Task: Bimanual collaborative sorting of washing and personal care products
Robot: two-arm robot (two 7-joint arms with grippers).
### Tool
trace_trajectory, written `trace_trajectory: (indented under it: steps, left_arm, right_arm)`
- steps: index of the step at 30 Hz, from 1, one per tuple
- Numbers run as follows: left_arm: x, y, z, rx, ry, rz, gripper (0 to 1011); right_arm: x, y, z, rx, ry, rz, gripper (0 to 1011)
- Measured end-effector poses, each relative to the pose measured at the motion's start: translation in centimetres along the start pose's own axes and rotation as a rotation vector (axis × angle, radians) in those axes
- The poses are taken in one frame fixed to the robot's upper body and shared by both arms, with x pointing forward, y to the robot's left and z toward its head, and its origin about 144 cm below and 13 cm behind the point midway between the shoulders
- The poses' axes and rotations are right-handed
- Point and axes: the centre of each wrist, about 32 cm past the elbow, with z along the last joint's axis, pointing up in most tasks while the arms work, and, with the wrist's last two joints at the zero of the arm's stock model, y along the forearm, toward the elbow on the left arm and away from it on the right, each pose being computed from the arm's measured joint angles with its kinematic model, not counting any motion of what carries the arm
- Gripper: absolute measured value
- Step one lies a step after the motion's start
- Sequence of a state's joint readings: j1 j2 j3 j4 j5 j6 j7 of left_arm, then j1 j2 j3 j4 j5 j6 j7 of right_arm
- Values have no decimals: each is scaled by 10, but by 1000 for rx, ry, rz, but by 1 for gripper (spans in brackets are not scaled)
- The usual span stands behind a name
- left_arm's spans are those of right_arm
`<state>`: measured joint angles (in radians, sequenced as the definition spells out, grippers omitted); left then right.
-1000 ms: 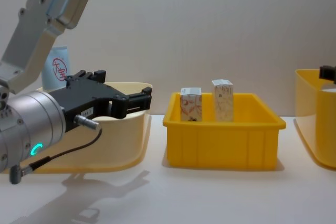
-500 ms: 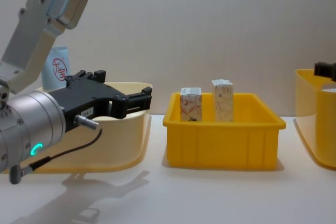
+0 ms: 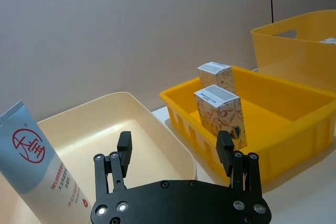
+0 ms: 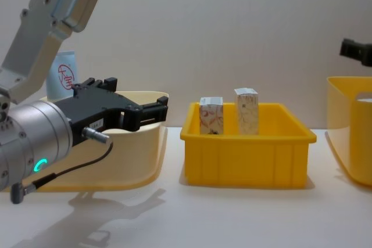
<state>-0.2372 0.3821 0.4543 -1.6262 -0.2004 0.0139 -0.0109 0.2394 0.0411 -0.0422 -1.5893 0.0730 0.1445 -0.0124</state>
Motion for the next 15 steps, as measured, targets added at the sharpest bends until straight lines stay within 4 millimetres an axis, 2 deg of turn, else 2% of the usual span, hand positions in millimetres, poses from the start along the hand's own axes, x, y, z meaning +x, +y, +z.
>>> trace_trajectory:
  steps: [15]
  left_arm:
    - [0, 0, 0, 0, 0, 0, 1003]
  right_arm:
    - [9, -10, 1, 164, 80, 200, 1001]
